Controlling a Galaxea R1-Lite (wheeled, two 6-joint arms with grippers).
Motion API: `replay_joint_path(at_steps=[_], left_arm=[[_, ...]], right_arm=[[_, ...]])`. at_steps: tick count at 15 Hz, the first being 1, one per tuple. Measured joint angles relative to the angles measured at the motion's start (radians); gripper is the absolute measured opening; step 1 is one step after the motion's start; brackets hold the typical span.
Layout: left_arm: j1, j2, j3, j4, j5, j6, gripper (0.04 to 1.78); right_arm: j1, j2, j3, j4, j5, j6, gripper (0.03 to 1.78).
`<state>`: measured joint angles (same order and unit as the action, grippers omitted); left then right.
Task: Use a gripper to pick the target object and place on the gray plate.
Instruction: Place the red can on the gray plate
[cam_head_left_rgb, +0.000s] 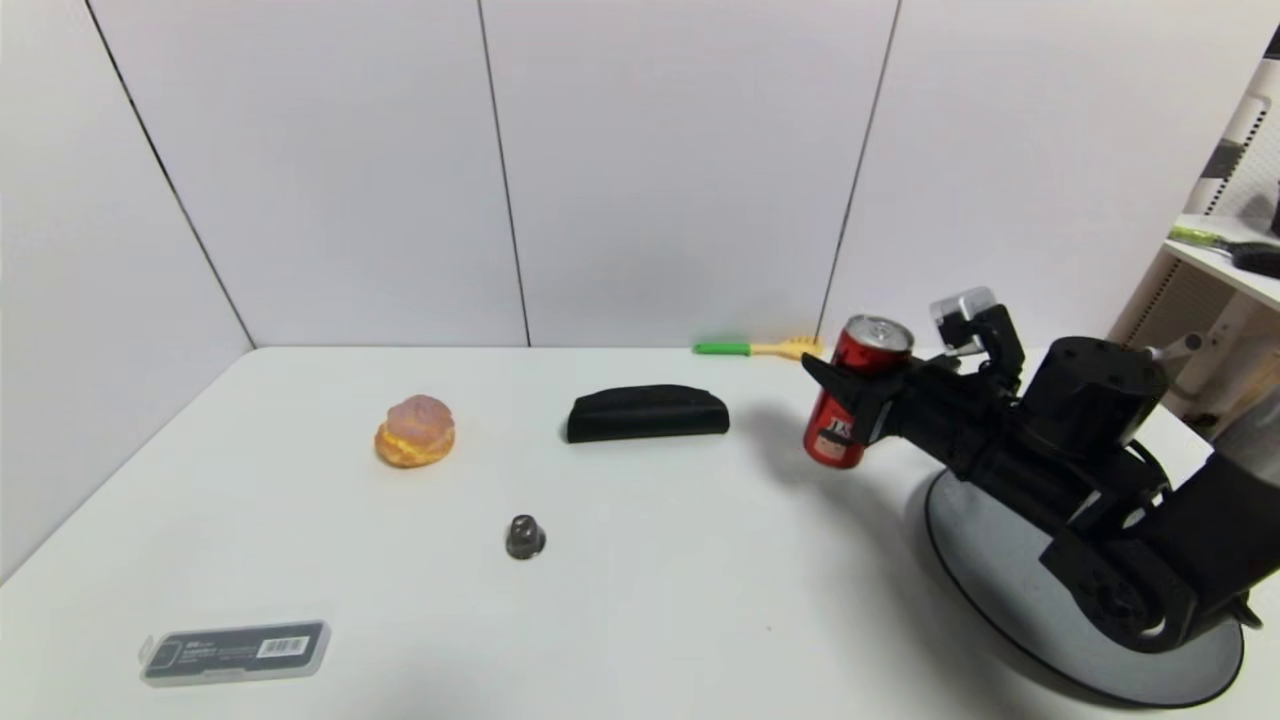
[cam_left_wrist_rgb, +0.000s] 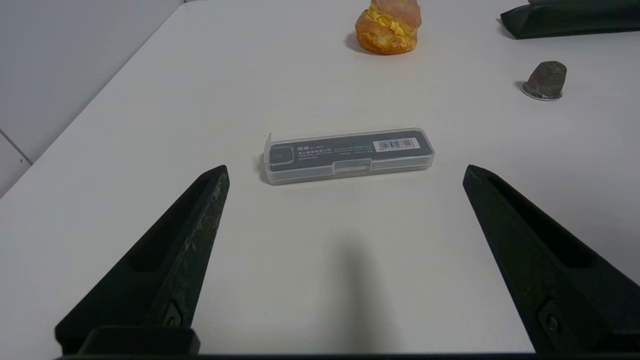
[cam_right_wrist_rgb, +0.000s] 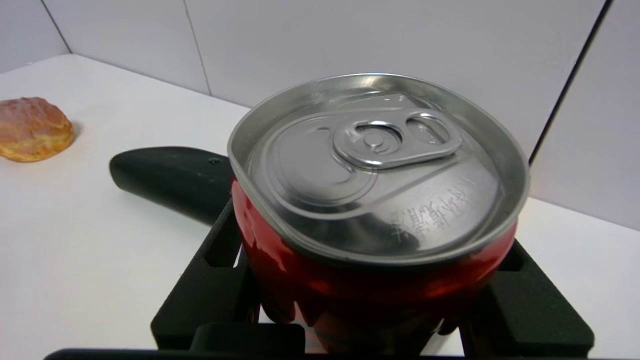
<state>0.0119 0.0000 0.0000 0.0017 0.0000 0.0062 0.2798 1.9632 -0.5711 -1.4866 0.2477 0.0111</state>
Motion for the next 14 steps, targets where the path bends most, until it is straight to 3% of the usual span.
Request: replay_joint_path(at_steps=[7, 14], left_arm=[[0.0, 0.0, 0.0, 0.0, 0.0, 0.0, 1.69], [0.0, 0.0, 0.0, 0.0, 0.0, 0.0, 1.69]], right_arm=[[-0.055, -0.239, 0.213, 0.024, 0.0, -0.005, 1.0], [-0.254, -0.34, 0.304, 0.099, 0.0, -0.006, 1.0]])
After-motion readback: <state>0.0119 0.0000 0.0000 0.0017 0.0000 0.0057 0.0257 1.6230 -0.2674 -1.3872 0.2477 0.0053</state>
